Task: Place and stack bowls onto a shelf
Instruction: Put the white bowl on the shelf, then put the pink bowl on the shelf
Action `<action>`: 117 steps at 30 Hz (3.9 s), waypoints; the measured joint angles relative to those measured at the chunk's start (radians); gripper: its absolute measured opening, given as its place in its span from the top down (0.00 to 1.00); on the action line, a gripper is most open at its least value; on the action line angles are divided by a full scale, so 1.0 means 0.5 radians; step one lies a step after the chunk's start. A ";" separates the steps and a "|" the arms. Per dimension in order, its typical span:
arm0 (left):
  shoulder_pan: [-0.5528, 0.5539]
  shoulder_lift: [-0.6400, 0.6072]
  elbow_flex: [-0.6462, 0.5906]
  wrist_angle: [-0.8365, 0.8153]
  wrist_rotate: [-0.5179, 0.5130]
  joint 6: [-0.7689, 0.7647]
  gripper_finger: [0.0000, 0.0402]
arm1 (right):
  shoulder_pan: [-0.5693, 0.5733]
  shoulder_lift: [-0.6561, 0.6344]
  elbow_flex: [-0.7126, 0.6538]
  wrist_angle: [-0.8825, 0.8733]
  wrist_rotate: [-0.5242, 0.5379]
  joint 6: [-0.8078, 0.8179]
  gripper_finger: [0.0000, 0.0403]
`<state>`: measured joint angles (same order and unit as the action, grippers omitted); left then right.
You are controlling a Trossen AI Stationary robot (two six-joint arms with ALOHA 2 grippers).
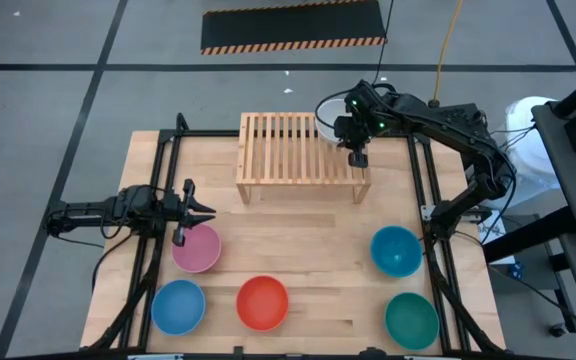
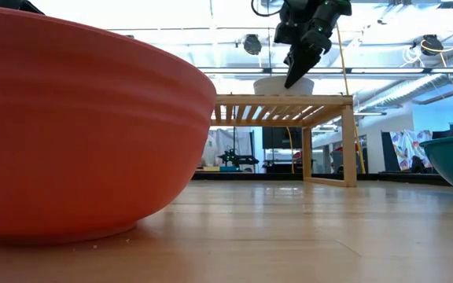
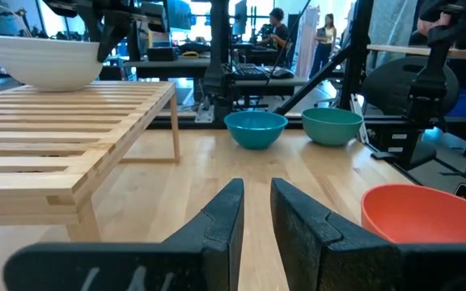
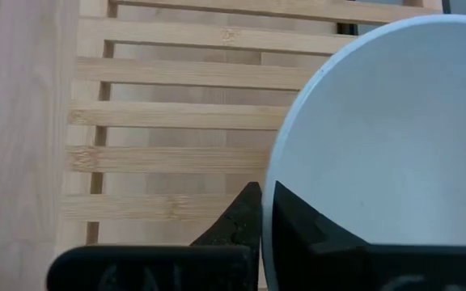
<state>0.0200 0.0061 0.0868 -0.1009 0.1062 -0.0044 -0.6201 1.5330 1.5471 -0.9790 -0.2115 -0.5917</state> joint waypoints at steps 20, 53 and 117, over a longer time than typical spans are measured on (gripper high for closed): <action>-0.001 0.000 0.000 0.000 0.000 0.000 0.82 | 0.007 -0.005 -0.002 -0.042 -0.002 0.030 0.90; -0.001 0.000 0.000 0.004 0.001 -0.072 0.82 | 0.223 -0.622 -0.002 0.200 0.162 0.402 0.90; -0.001 1.396 2.421 -2.149 0.063 -0.741 0.99 | 0.448 -1.155 -0.002 0.121 -0.059 1.056 0.90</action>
<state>0.0196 0.7042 1.2974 -1.1754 0.1380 -0.3748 -0.3962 0.9554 1.5463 -0.9186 -0.2409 -0.0635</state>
